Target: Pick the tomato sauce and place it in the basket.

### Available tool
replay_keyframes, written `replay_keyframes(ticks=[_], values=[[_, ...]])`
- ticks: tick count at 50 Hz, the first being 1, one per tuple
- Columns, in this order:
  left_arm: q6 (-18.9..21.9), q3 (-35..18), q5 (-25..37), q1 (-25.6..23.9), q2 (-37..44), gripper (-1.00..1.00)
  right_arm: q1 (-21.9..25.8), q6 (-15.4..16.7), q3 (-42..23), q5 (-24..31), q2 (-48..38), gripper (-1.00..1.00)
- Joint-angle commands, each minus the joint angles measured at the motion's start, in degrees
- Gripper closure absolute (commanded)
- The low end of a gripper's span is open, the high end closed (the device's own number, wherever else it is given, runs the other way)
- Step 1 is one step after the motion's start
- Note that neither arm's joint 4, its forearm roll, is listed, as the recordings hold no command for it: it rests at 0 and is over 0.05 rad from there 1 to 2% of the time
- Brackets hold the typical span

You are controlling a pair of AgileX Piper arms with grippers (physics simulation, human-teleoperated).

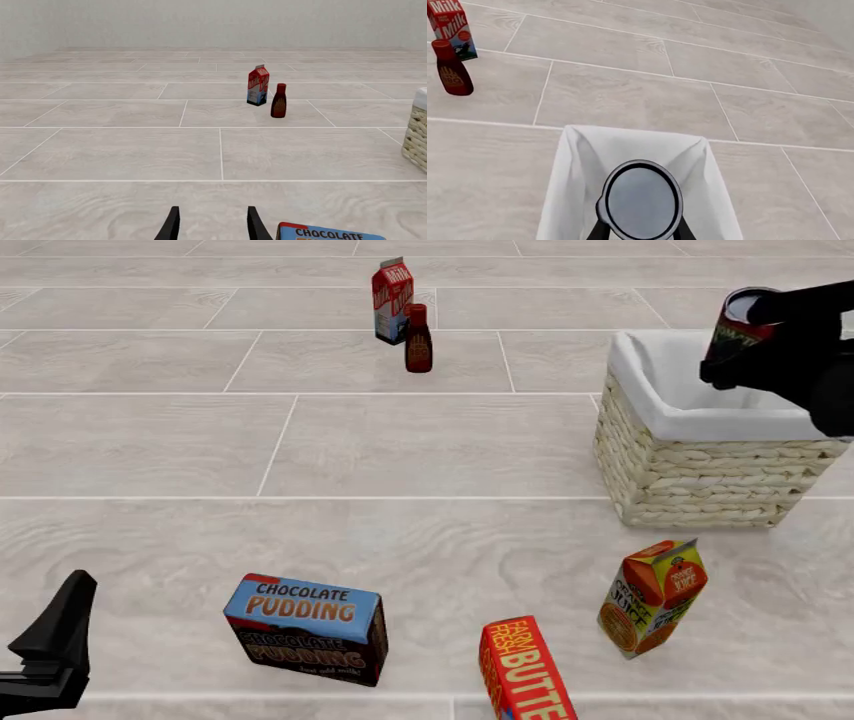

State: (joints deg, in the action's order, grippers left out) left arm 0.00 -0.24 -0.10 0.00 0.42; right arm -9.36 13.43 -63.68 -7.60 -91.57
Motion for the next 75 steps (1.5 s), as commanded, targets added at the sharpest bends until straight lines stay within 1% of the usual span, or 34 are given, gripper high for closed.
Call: replay_keyframes(ticks=[1, 16, 28, 30, 75], values=[[0.0, 0.0, 0.0, 0.0, 0.0, -1.00, -0.2, -1.1, -1.6, 0.7, -1.3, 1.00], [0.0, 0.0, 0.0, 0.0, 0.0, -1.00, 0.0, -1.0, -3.9, 1.3, -3.9, 1.00], [0.0, 0.0, 0.0, 0.0, 0.0, -1.00, 0.0, -1.0, -4.5, 1.0, -5.5, 1.00], [0.0, 0.0, 0.0, 0.0, 0.0, -1.00, -0.1, -1.9, -4.7, 1.2, -5.9, 1.00], [0.0, 0.0, 0.0, 0.0, 0.0, -1.00, -0.3, -1.7, -7.2, 1.1, -10.3, 1.00]])
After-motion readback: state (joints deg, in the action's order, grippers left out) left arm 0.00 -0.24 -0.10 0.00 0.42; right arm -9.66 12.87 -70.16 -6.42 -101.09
